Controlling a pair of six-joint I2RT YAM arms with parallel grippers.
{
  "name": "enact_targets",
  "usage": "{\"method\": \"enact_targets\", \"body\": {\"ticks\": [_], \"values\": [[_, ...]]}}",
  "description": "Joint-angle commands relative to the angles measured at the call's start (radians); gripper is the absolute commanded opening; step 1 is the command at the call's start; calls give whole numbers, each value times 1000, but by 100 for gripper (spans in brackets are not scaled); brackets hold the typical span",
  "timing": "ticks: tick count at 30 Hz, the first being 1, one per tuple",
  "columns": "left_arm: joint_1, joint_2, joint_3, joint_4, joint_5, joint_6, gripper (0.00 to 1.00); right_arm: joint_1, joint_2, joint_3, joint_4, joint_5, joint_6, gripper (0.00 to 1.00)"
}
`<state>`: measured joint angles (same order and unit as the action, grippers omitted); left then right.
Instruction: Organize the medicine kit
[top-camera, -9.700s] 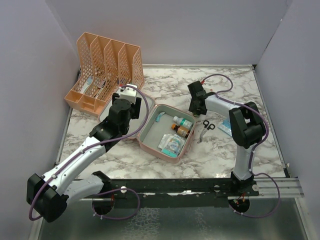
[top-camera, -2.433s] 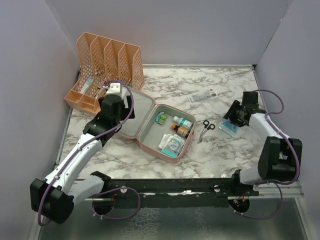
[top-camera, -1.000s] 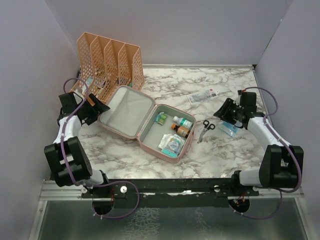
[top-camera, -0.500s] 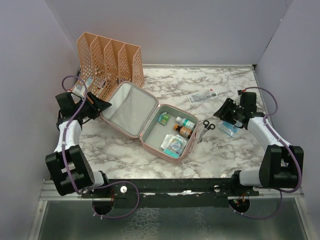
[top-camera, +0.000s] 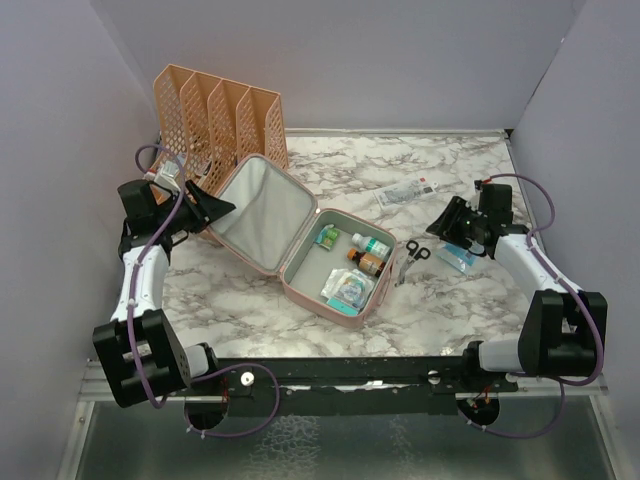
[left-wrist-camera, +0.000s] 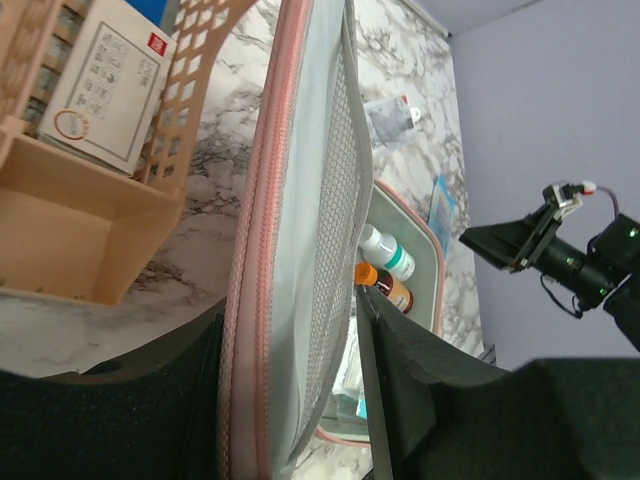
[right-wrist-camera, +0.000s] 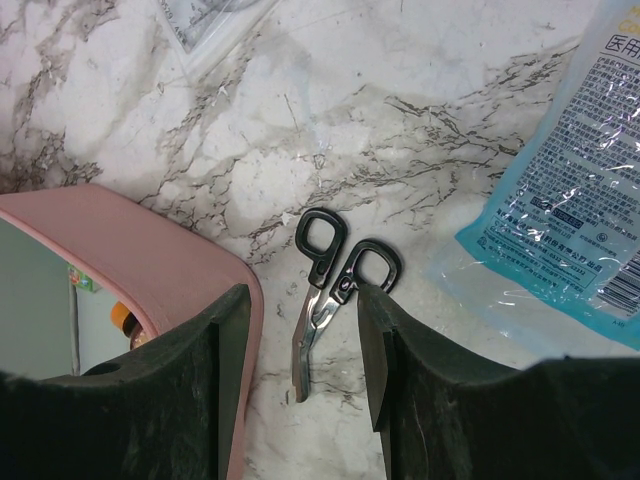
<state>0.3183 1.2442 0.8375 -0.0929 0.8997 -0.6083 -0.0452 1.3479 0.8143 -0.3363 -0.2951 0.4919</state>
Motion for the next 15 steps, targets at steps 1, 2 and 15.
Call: {"method": "enact_targets", "body": {"ticks": [1, 2, 15], "values": [[-41, -21, 36, -20, 42, 69, 46, 8, -24, 7, 14, -7, -9, 47], [-44, -21, 46, -30, 38, 80, 45, 8, -24, 7, 13, -7, -9, 47], [-99, -32, 171, -140, 29, 191, 18, 13, -4, 21, -7, 13, -22, 47]]}}
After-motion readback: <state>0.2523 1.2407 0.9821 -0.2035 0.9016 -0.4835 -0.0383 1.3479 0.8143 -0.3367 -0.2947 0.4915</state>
